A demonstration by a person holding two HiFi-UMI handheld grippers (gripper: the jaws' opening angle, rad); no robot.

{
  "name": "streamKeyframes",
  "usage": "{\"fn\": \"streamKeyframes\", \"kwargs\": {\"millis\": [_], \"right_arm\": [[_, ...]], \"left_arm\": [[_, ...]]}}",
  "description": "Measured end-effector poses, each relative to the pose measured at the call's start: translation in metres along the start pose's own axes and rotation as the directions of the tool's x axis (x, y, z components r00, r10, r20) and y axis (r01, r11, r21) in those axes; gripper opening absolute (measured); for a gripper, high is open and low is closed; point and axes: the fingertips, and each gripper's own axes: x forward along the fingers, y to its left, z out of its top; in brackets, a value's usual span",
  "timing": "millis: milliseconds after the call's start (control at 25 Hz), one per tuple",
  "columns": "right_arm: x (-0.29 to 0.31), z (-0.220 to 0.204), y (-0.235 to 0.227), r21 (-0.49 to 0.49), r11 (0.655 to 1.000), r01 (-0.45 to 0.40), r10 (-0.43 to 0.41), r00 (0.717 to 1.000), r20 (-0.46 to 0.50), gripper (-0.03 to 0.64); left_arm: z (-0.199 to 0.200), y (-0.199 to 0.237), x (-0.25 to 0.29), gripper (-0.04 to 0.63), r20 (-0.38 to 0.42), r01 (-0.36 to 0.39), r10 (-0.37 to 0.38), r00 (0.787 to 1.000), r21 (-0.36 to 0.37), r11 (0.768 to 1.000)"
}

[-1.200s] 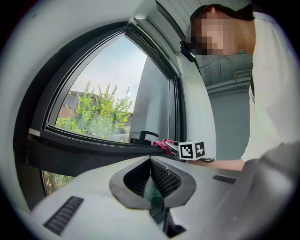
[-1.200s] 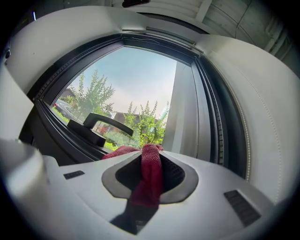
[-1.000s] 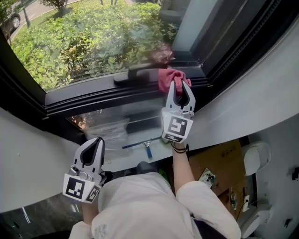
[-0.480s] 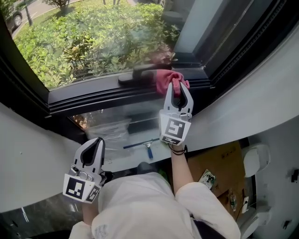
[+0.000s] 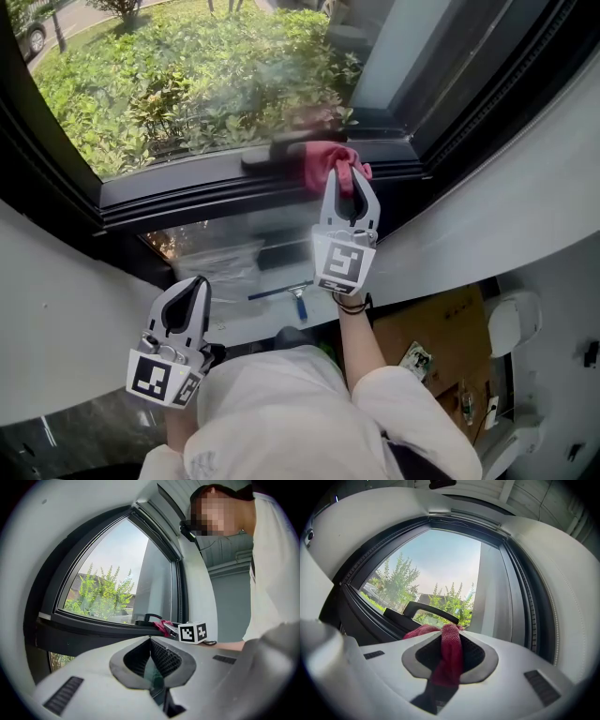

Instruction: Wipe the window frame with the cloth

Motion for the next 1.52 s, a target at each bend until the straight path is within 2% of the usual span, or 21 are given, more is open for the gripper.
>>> {"fn": "streamKeyframes", "kwargs": {"millis": [720, 960, 1160, 1360, 1520], "right_arm": [[-0.005, 0.013, 0.04, 0.017, 0.997, -0.079, 0.078, 0.996, 0.04, 0.091], [-0.007, 0.019, 0.05, 0.052, 0.994, -0.099, 0.096, 0.994, 0.056, 0.091], [-0.01, 0.023, 0.068, 0.011, 0.99, -0.139, 0.138, 0.989, 0.06, 0.091], [-0.013, 0.027, 0.08, 0.014, 0.986, -0.165, 0.163, 0.984, 0.068, 0.091], [-0.013, 0.034, 0.086, 0.004, 0.984, -0.18, 0.178, 0.977, 0.118, 0.091]], "left_arm": [[0.001, 0.0, -0.008, 0.011, 0.004, -0.014, 0.014, 1.0, 0.01, 1.0], [0.001, 0.001, -0.012, 0.011, 0.001, -0.022, 0.022, 1.0, 0.013, 1.0], [0.002, 0.0, -0.014, 0.011, 0.003, -0.021, 0.021, 1.0, 0.013, 1.0], [0.002, 0.001, -0.016, 0.011, 0.005, -0.027, 0.027, 1.0, 0.016, 1.0], [0.003, 0.0, -0.017, 0.011, 0.006, -0.028, 0.027, 1.0, 0.015, 1.0]]}}
